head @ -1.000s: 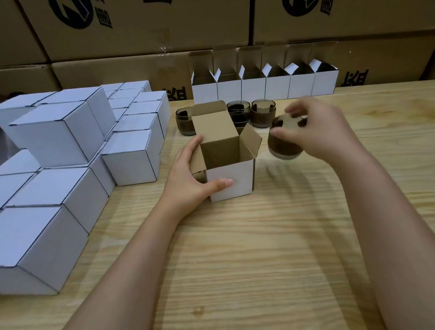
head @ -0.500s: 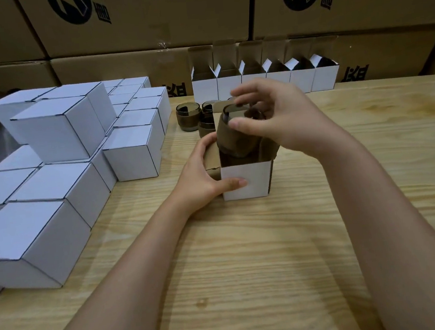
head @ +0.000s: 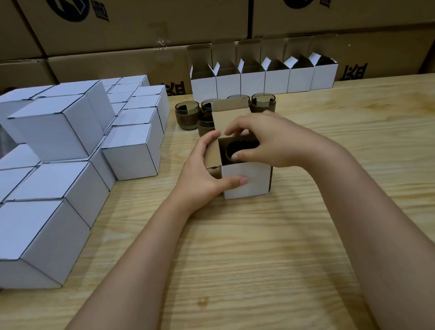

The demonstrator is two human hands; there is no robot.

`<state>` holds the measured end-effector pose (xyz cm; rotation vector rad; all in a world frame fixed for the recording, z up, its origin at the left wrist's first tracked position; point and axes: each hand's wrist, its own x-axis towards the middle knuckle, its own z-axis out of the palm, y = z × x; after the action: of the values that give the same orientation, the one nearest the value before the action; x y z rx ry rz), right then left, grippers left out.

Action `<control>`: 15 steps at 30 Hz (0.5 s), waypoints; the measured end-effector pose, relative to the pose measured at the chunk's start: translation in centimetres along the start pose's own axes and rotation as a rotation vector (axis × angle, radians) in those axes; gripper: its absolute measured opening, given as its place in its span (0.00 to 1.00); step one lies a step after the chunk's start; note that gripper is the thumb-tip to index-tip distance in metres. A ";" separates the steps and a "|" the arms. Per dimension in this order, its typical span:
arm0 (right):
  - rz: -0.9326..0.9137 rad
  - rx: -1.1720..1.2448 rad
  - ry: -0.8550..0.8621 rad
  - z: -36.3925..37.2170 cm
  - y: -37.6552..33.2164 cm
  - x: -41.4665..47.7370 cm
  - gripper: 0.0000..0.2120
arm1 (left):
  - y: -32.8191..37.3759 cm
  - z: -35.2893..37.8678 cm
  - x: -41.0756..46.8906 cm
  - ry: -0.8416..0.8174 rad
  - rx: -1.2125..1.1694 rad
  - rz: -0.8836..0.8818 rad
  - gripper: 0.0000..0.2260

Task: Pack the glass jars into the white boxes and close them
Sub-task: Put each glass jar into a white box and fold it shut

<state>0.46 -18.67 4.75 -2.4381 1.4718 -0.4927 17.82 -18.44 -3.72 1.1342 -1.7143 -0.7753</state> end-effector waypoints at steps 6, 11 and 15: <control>0.037 0.096 -0.074 -0.1 -0.1 -0.1 0.19 | 0.1 0.1 0.0 -0.001 0.004 0.007 0.43; -0.024 0.519 0.348 0.0 1.2 0.0 0.06 | 0.2 0.1 -0.1 0.002 -0.015 -0.005 0.45; 0.109 1.143 0.776 1.2 4.2 -0.5 0.12 | -0.1 0.1 -0.1 -0.004 -0.011 -0.007 0.43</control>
<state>-2.60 -20.08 2.00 -1.2655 0.9941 -1.7727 17.78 -18.42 -3.83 1.1332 -1.7085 -0.7910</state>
